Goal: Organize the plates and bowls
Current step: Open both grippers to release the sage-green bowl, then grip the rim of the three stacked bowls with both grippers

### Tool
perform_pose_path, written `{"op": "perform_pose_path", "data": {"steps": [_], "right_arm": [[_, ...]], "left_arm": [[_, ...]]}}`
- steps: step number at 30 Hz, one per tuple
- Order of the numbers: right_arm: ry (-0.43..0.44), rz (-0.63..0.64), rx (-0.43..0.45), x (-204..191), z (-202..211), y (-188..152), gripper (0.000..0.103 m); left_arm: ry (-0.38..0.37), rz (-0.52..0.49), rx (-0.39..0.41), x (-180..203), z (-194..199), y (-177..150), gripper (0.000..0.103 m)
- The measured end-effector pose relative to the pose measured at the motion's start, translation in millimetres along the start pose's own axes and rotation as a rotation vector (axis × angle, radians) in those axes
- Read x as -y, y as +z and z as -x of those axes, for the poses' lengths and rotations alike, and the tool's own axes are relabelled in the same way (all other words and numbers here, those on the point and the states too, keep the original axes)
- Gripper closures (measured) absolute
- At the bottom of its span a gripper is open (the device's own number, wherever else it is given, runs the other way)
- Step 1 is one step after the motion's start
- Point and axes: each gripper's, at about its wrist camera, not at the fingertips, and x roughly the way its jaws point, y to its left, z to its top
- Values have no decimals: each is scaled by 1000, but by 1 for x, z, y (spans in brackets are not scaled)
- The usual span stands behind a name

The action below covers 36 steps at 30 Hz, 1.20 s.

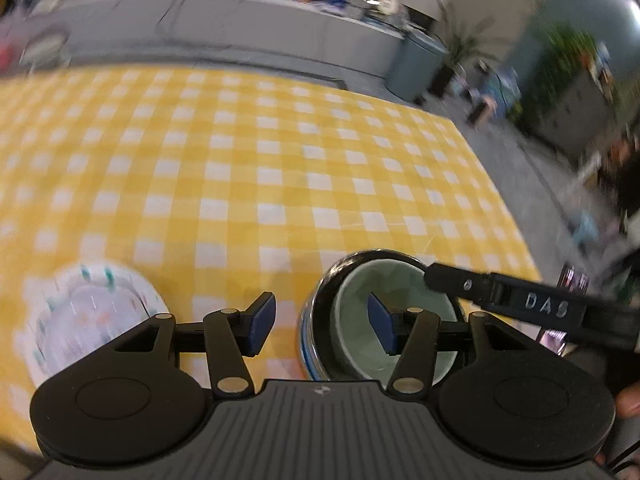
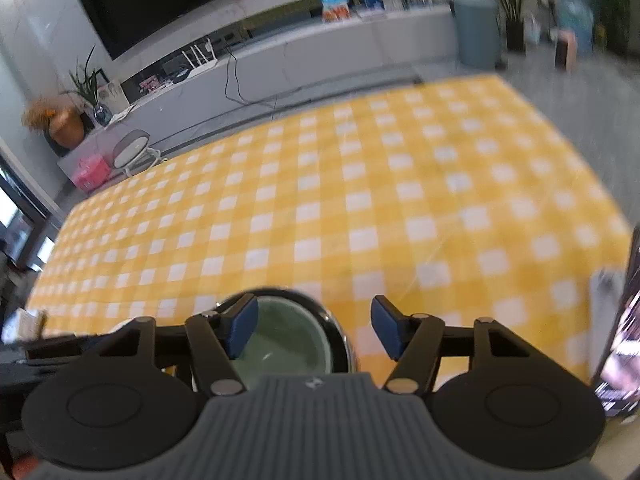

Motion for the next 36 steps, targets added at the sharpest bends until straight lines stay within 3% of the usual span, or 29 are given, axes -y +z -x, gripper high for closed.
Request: {"op": "perform_pose_path", "data": {"steps": [3, 9, 14, 22, 36], "right_arm": [[30, -58, -21, 13, -9, -4, 36], [124, -223, -68, 44, -22, -10, 35], [172, -348, -130, 58, -28, -20, 35], [234, -451, -238, 67, -48, -25, 36], [232, -478, -305, 67, -63, -29, 41]], "left_arm": [[-54, 117, -13, -12, -5, -9, 40], [-77, 262, 1, -28, -15, -21, 38], [-45, 280, 10, -29, -25, -32, 38], [-88, 347, -23, -34, -38, -39, 36], [-127, 406, -87, -39, -55, -44, 37]]}}
